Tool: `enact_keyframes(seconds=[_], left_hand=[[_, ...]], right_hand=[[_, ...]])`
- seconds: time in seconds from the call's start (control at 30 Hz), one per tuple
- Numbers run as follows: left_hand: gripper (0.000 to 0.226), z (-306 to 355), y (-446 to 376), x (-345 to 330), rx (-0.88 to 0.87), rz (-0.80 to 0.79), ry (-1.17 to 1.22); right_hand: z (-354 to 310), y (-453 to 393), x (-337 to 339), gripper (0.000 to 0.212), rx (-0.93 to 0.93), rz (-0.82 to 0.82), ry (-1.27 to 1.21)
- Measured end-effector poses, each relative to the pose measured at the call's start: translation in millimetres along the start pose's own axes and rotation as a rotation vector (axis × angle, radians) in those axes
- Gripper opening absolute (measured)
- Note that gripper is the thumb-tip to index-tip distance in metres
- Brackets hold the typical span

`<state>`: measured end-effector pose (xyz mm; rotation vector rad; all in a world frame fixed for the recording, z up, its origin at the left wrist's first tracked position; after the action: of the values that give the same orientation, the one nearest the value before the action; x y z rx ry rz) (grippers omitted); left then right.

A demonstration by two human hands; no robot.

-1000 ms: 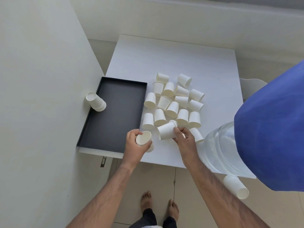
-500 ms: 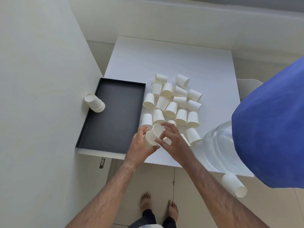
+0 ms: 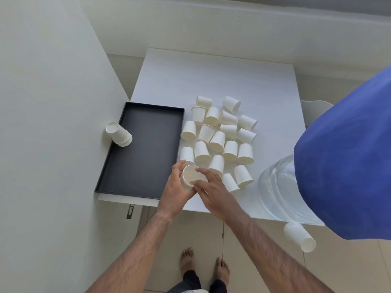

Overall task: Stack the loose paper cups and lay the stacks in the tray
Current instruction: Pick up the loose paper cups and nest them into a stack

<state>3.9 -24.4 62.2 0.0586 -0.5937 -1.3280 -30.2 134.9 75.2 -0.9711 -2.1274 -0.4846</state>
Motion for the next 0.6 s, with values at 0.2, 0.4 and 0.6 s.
enact_keyframes(seconds=[0.2,0.4,0.6], left_hand=[[0.092,-14,-2,-3,0.023,0.010,-0.010],[0.093,-29,3,-3,0.051,0.008,-0.042],[0.093,-27,6,2,0.044,0.050,-0.049]], right_hand=[[35,20,-1,0.012,-0.258,0.335,-0.260],[100,57,-23,0.036,-0.948,0.501,-0.635],[115,58,-41,0.042,-1.216,0.395,-0.839]])
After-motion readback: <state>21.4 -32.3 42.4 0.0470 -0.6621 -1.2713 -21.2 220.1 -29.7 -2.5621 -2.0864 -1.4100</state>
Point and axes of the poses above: each hand's wrist, its own y-axis away from the middle knuckle, its own x-axis out of the back of the hand, z = x × y, the point moved 3 cm from there along -y, towards the middle knuckle, and after that the axes turned 7 degrees about x, right-handed, at the moved point
